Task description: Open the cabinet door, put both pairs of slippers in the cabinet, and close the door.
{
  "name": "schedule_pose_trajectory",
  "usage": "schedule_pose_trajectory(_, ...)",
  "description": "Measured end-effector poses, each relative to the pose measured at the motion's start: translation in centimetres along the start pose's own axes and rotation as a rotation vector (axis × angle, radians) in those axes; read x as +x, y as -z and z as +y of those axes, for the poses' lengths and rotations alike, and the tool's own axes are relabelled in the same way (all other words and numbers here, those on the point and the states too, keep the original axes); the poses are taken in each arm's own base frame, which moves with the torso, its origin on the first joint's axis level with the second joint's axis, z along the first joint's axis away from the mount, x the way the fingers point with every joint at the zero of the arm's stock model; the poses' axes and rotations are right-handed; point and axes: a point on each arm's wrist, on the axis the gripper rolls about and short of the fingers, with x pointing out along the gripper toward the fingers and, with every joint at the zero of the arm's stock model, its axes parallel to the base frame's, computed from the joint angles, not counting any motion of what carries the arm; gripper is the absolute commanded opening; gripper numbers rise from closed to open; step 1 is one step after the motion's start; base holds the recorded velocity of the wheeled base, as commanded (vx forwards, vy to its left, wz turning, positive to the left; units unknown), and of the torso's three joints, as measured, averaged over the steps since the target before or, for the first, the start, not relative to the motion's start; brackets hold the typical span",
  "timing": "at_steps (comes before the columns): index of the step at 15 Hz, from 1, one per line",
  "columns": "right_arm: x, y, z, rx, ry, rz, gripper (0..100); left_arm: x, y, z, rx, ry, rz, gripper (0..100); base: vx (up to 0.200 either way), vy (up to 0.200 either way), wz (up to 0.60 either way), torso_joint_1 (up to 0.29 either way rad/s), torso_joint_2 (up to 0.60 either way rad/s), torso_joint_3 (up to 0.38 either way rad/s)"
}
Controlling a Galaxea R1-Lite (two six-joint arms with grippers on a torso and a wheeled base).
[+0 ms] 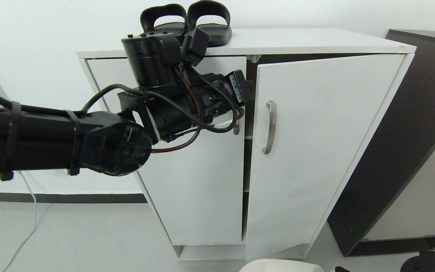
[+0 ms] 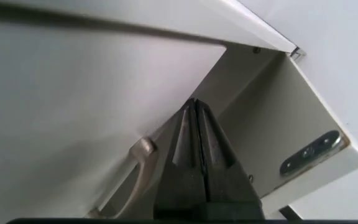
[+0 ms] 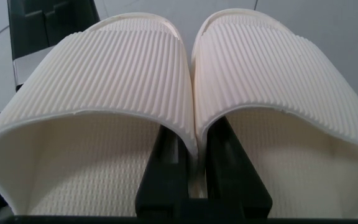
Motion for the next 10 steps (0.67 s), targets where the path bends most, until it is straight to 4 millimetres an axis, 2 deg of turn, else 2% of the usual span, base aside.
schedule_pose_trajectory(4, -0.1, 0.5, 0.6, -0.007, -0.053, 0.018, 0, 0.2, 1.0, -0.9, -0.005, 0.027, 0.023, 0, -0.200, 0.000, 0.00, 0.000, 0.00, 0.004)
schedule_pose_trajectory(6, -0.1, 0.7, 1.0, -0.017, -0.075, 0.021, 0, 0.3, 2.4, -2.8, -0.008, 0.090, 0.036, 0, -0.200, 0.000, 0.00, 0.000, 0.01, 0.002)
schedule_pose_trajectory(9, -0.3, 1.0, 1.8, -0.043, -0.108, 0.002, 0, 0.4, 5.6, -7.5, -0.028, 0.234, 0.096, 0, -0.200, 0.000, 0.00, 0.004, 0.00, 0.001)
schedule_pose_trajectory(10, -0.4, 1.2, 1.9, -0.053, -0.113, 0.004, 0, 0.5, 6.4, -8.5, -0.031, 0.266, 0.102, 0, -0.200, 0.000, 0.00, 0.002, 0.01, 0.007)
